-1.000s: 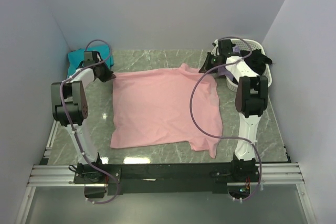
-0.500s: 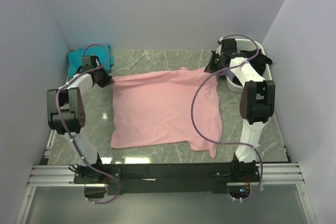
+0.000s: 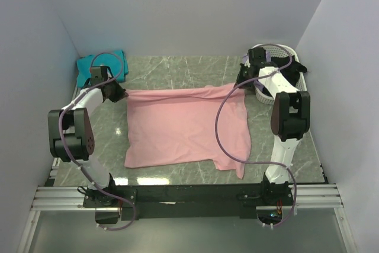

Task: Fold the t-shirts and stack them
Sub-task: Fold the tshirt

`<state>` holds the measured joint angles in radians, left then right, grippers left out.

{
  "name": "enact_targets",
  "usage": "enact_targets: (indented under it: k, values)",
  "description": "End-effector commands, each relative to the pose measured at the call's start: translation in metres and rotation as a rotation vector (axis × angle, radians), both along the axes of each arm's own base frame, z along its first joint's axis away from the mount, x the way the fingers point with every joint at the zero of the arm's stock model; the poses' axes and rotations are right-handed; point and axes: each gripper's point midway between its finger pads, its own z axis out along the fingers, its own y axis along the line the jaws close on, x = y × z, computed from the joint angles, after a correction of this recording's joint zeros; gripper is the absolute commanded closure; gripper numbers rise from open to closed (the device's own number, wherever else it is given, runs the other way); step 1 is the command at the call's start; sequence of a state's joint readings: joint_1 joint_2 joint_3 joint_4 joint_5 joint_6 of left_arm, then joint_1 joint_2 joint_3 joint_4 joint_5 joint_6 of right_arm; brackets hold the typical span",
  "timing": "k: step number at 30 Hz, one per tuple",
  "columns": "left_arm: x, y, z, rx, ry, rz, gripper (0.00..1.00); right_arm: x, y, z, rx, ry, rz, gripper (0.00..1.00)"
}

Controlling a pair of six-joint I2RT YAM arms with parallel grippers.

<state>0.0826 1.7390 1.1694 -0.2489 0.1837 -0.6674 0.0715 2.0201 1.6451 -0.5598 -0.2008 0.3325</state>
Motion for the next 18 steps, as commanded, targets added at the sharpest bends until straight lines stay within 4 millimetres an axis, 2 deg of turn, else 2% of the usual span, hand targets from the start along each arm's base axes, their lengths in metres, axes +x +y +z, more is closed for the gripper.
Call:
enact_targets:
  k: [1, 7, 11, 16, 17, 18]
  values:
    - [-0.008, -0.001, 0.019, 0.005, -0.042, 0.019, 0.91, -0.016, -0.008, 0.006, -0.041, 0.012, -0.04, 1.0]
    - [-0.027, -0.009, 0.01, 0.006, -0.01, 0.013, 0.92, -0.027, -0.004, 0.0, -0.035, 0.033, -0.026, 1.0]
    - [-0.042, -0.015, -0.004, 0.023, 0.032, 0.007, 0.95, -0.037, 0.0, 0.0, -0.043, 0.038, -0.03, 1.0]
    - [-0.056, -0.022, -0.017, 0.039, 0.072, -0.002, 0.95, -0.056, -0.001, -0.016, -0.068, 0.08, -0.045, 1.0]
    - [-0.059, -0.017, -0.021, 0.059, 0.086, 0.011, 0.94, -0.061, 0.001, -0.021, -0.071, 0.095, -0.038, 1.0]
    - [-0.062, -0.024, -0.022, 0.073, 0.093, -0.004, 0.91, -0.066, 0.002, -0.027, -0.071, 0.113, -0.035, 1.0]
